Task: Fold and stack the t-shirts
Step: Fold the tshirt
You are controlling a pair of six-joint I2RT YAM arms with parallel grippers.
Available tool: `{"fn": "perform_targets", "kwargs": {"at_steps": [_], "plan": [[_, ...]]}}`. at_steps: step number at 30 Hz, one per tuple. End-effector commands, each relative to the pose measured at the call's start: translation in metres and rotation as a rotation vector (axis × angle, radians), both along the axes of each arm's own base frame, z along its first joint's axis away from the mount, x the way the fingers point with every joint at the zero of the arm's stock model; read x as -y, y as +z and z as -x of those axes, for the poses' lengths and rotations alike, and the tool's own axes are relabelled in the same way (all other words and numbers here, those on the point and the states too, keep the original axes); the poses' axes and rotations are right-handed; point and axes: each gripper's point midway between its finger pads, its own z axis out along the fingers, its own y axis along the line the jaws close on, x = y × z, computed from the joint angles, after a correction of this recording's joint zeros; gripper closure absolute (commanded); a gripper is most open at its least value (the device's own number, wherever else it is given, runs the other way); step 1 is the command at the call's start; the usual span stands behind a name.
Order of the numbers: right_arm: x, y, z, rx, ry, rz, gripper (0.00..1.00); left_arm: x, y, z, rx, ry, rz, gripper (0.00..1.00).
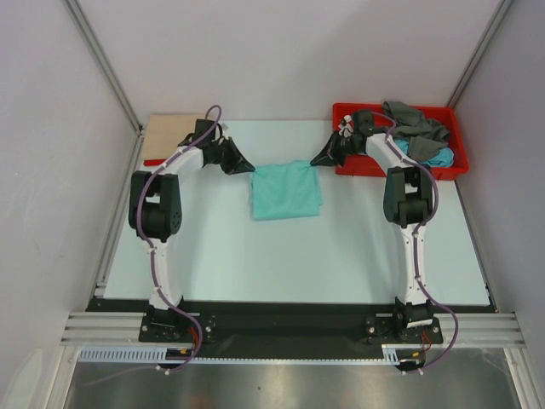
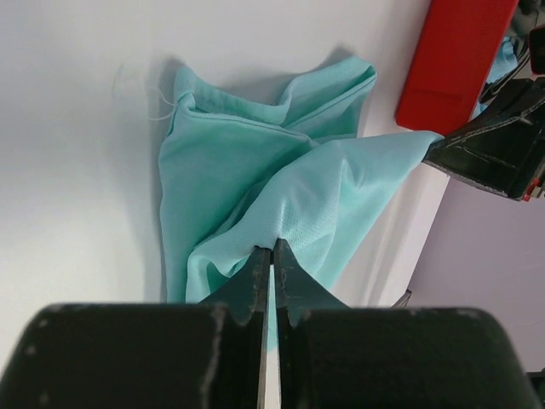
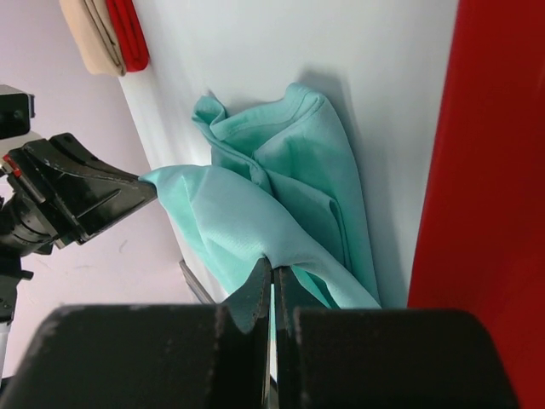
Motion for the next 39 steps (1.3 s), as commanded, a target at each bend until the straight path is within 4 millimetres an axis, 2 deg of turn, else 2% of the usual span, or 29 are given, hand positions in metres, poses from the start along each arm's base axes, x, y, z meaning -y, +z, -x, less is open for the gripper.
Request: {"fn": "perform_targets", "kwargs": {"at_steps": [1,7,8,9,11,12,13,16,17,18,19,20,21,22,23,24,26,27,28,29,30,31,32,33,35,37,39], "plan": [[-0.002,0.021,-0.019,0.079,-0.002,-0.045,1.00,-0.006,0.015,-0.021,0.064,0.016,0.037,0.94],[0.000,0.013,-0.031,0.120,-0.006,-0.031,0.97,-0.011,0.003,-0.036,0.088,0.024,0.025,0.88],[0.001,0.011,-0.035,0.131,-0.014,-0.024,0.95,-0.013,0.000,-0.039,0.090,0.028,0.015,0.85],[0.002,0.012,-0.040,0.153,-0.023,-0.026,0.93,-0.015,-0.003,-0.043,0.102,0.029,-0.002,0.76],[0.004,0.007,-0.050,0.166,-0.043,-0.025,0.89,-0.017,-0.006,-0.055,0.138,0.027,-0.028,0.73],[0.006,0.016,-0.058,0.198,-0.055,-0.016,0.84,-0.019,0.000,-0.062,0.175,0.017,-0.051,0.68],[0.009,0.012,-0.063,0.203,-0.064,-0.003,0.82,-0.025,-0.001,-0.068,0.188,0.033,-0.093,0.64],[0.025,0.028,-0.074,0.215,-0.105,0.045,0.71,-0.037,0.016,-0.071,0.233,0.022,-0.195,0.60],[0.030,0.032,-0.075,0.227,-0.110,0.071,0.69,-0.039,0.038,-0.071,0.279,0.022,-0.205,0.59],[0.035,0.034,-0.068,0.204,-0.107,0.098,0.62,-0.040,0.045,-0.068,0.302,0.009,-0.222,0.57],[0.039,0.035,-0.066,0.223,-0.091,0.133,0.59,-0.039,0.048,-0.063,0.309,-0.002,-0.233,0.56],[0.041,0.037,-0.062,0.222,-0.087,0.147,0.58,-0.035,0.065,-0.058,0.340,-0.016,-0.225,0.56],[0.040,0.049,-0.056,0.238,-0.073,0.145,0.58,-0.034,0.068,-0.052,0.343,-0.031,-0.232,0.55],[0.038,0.039,-0.046,0.206,-0.059,0.148,0.59,-0.029,0.065,-0.044,0.332,-0.047,-0.240,0.55],[0.028,0.042,-0.038,0.215,-0.030,0.140,0.60,-0.026,0.066,-0.037,0.329,-0.058,-0.242,0.55],[0.023,0.055,-0.033,0.244,-0.018,0.135,0.60,-0.019,0.069,-0.027,0.336,-0.076,-0.233,0.55],[0.007,0.048,-0.019,0.242,0.025,0.147,0.62,-0.009,0.069,-0.017,0.329,-0.098,-0.213,0.55],[0.000,0.056,-0.018,0.275,0.041,0.137,0.64,0.007,0.069,-0.005,0.329,-0.136,-0.172,0.55],[-0.007,0.054,-0.013,0.276,0.062,0.122,0.66,0.015,0.068,0.000,0.328,-0.154,-0.152,0.55],[-0.011,0.051,-0.010,0.267,0.070,0.118,0.70,0.024,0.068,0.004,0.337,-0.171,-0.131,0.56],[-0.018,0.049,-0.008,0.263,0.081,0.108,0.73,0.040,0.058,0.017,0.304,-0.212,-0.091,0.57],[-0.022,0.044,-0.006,0.245,0.090,0.090,0.77,0.048,0.053,0.022,0.294,-0.232,-0.063,0.58],[-0.028,0.041,-0.005,0.236,0.087,0.072,0.85,0.057,0.054,0.023,0.291,-0.225,-0.024,0.60],[-0.031,0.037,-0.004,0.224,0.086,0.057,0.88,0.068,0.043,0.033,0.260,-0.256,0.021,0.62],[-0.037,0.033,-0.004,0.213,0.085,0.024,0.95,0.077,0.040,0.030,0.282,-0.260,0.052,0.65],[-0.044,0.032,-0.009,0.224,0.073,-0.016,0.97,0.082,0.030,0.029,0.269,-0.268,0.074,0.67],[-0.048,0.027,-0.016,0.230,0.056,-0.038,0.98,0.084,0.029,0.020,0.285,-0.262,0.097,0.68]]}}
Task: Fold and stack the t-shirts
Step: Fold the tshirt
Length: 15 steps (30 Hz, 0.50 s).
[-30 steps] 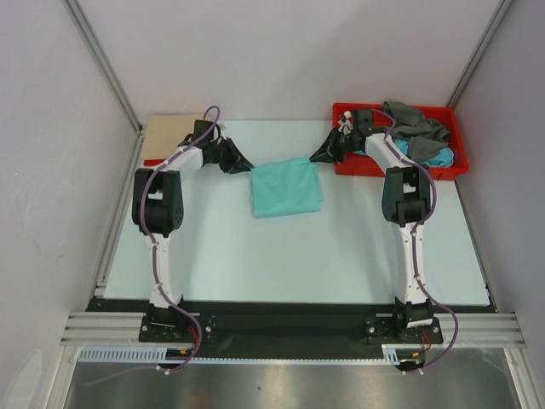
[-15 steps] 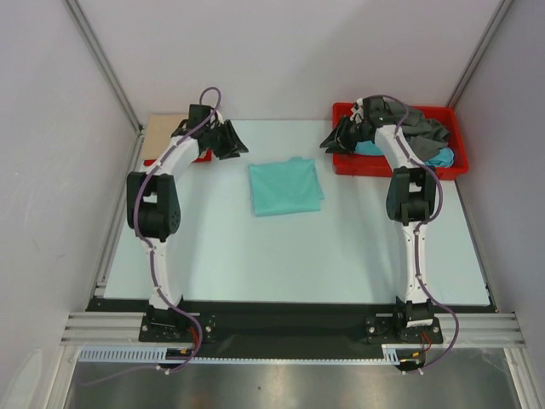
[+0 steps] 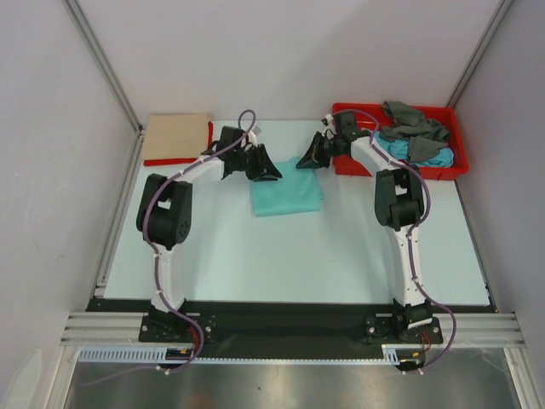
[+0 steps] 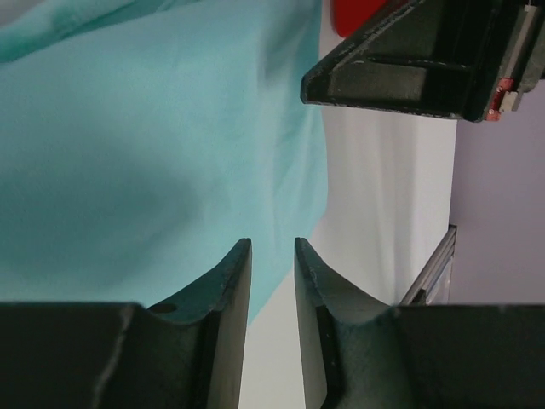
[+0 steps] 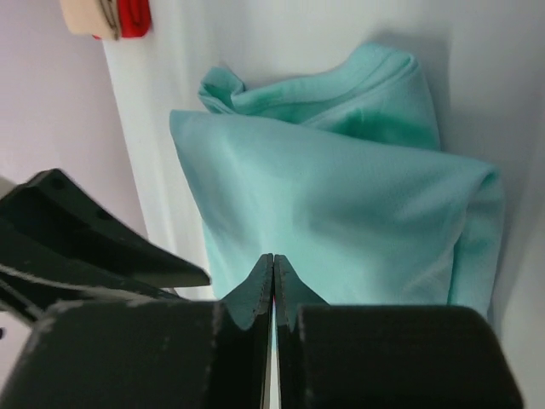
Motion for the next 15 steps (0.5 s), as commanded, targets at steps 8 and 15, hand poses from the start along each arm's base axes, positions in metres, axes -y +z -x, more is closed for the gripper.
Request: {"fn": "perform_targets", "kwargs": {"at_steps": [8,15], "plan": [[-0.014,-0.004,-0.057,0.087,-0.084,-0.168,0.99,0.002,-0.023,-0.066,0.079,0.069,0.168,0.71],[-0.008,-0.009,-0.087,0.140,-0.141,-0.183,0.99,-0.012,-0.033,-0.106,0.085,0.152,0.232,0.71]]}}
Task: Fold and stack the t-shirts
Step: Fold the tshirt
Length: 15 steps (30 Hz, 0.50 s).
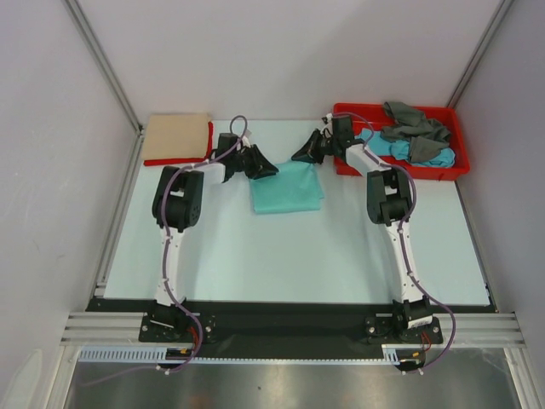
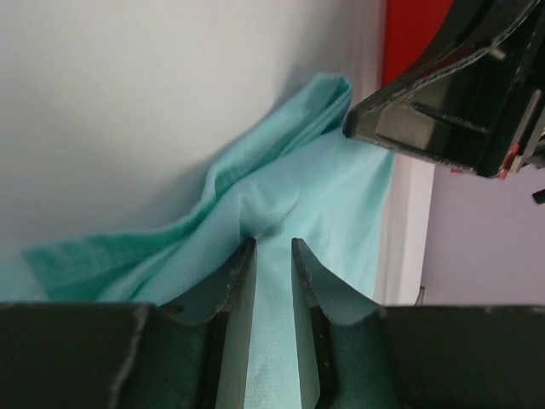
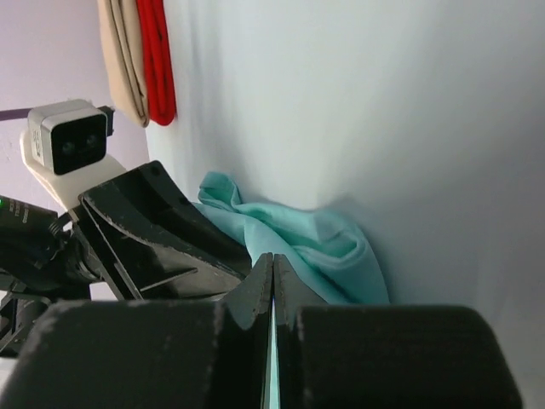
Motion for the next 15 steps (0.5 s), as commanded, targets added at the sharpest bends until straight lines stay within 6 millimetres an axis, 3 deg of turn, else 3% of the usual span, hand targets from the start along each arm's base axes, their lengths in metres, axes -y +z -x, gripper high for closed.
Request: {"fn": "perform_targets", "kwargs": {"at_steps": [1,2,3,7,11,15], "plan": [[0.007,0.020,-0.029,0.073,-0.058,-0.035,0.99,-0.005,0.027,-0.038,0.097,0.048,0.088,0.71],[0.010,0.022,-0.032,0.070,-0.065,-0.036,0.98,-0.007,0.031,-0.044,0.101,0.070,0.115,0.71],[0.015,0.038,-0.041,0.103,-0.076,-0.044,0.98,-0.012,0.031,-0.050,0.104,0.086,0.123,0.71],[0.027,0.051,-0.047,0.095,-0.090,-0.042,0.96,-0.015,0.040,-0.059,0.112,0.093,0.163,0.71],[0.026,0.076,-0.026,0.104,-0.046,-0.012,0.92,-0.012,0.060,-0.056,0.136,0.064,0.153,0.71],[0.015,0.079,0.007,0.105,0.040,0.053,0.91,-0.010,0.084,-0.044,0.176,0.034,0.118,0.71]]}}
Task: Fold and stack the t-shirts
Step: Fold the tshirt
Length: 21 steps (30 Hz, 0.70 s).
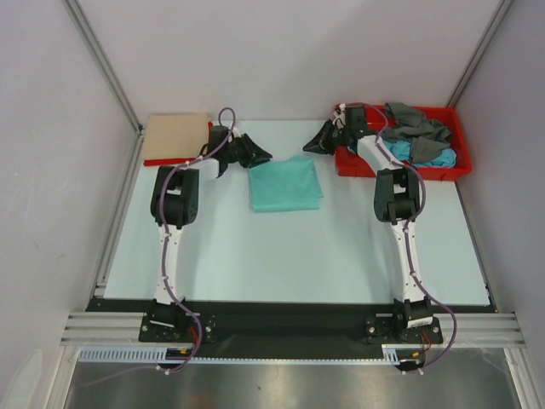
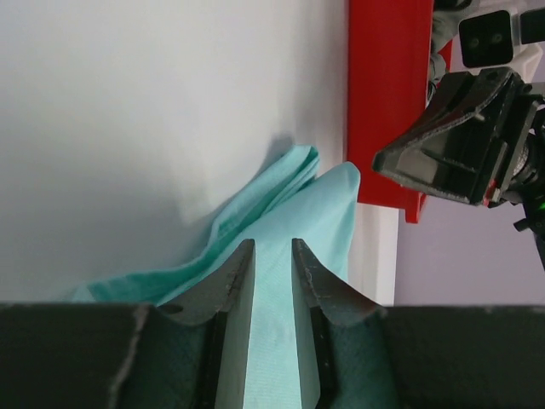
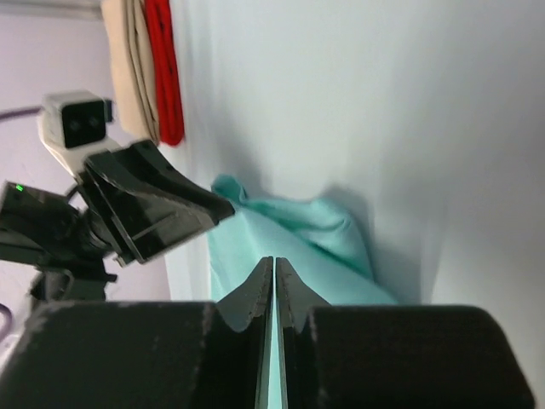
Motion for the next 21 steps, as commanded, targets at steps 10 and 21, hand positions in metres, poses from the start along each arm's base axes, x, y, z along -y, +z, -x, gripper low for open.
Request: {"fn": "perform_targets", "kwargs": {"at_steps": [10,21], "plan": [[-0.001,0.036,0.049,0.076,0.088,0.312,0.60,-0.015,0.080,0.017,0.211,-0.046,-0.333,0.59],[0.050,0.000,0.051,0.041,0.034,0.670,0.43,-0.056,0.039,0.024,0.114,-0.021,-0.641,0.45]]}}
